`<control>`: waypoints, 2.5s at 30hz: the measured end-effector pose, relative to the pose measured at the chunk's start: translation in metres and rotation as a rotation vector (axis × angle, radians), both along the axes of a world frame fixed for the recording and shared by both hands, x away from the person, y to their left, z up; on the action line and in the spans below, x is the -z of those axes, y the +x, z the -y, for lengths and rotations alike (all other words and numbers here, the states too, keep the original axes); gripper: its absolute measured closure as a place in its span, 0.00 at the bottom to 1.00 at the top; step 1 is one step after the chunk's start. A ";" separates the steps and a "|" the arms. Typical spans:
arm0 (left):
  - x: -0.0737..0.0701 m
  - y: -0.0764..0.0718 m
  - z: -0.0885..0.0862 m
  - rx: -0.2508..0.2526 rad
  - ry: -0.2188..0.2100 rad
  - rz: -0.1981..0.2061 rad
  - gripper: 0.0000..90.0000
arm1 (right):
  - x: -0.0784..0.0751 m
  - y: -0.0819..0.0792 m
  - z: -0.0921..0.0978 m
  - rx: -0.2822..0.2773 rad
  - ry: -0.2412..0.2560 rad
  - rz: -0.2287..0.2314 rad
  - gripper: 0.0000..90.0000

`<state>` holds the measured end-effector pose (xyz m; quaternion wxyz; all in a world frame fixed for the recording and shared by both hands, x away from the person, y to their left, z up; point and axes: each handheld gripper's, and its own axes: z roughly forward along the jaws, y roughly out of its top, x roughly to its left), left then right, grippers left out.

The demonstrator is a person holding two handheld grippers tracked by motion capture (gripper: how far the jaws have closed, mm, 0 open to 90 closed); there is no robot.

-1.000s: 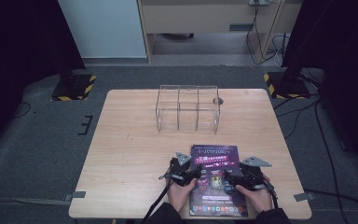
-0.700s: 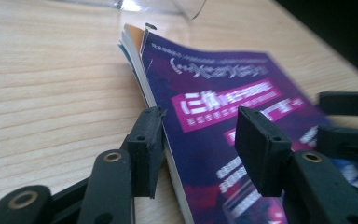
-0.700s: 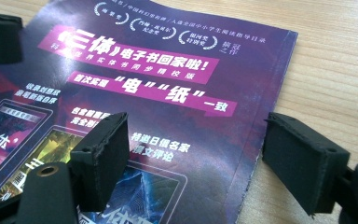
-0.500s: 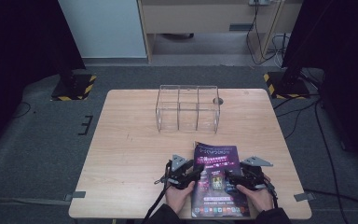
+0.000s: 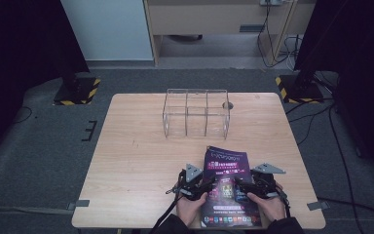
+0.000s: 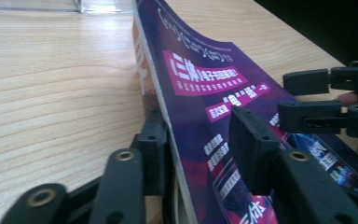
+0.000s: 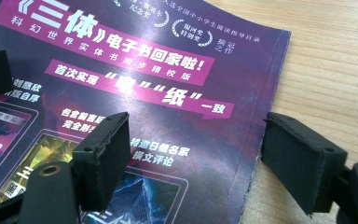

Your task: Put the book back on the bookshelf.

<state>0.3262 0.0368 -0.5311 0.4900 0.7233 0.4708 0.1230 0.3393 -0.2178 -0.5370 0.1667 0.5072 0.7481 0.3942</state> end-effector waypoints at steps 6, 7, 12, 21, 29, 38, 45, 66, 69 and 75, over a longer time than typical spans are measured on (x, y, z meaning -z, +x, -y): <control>-0.001 0.000 0.000 -0.023 0.031 0.003 0.84 | 0.000 0.000 0.000 0.003 -0.001 0.000 0.26; -0.002 -0.001 0.000 -0.022 0.035 0.009 0.85 | 0.000 0.000 0.000 0.006 0.001 0.001 0.26; -0.006 -0.004 0.003 -0.013 0.058 0.040 0.89 | 0.000 0.001 0.001 0.006 0.014 -0.003 0.26; -0.021 -0.011 0.001 0.014 -0.011 0.075 0.94 | -0.001 0.002 0.008 -0.012 0.065 -0.016 0.23; -0.031 -0.013 -0.005 0.004 -0.043 0.106 0.94 | -0.006 0.002 0.012 -0.031 0.111 0.005 0.19; -0.043 -0.016 -0.010 0.006 -0.069 0.148 0.94 | -0.006 0.003 0.010 -0.064 0.134 0.000 0.18; -0.054 -0.018 -0.014 0.005 -0.084 0.180 0.94 | -0.007 0.006 0.008 -0.093 0.160 0.012 0.18; -0.058 -0.019 -0.016 0.011 -0.100 0.204 0.94 | -0.001 0.015 0.001 -0.219 0.311 -0.080 0.22; -0.058 -0.019 -0.017 0.011 -0.099 0.206 0.94 | -0.004 0.015 0.003 -0.205 0.321 -0.088 0.27; -0.054 -0.019 -0.020 -0.007 -0.110 0.195 0.94 | -0.013 0.012 0.010 -0.214 0.392 -0.086 0.37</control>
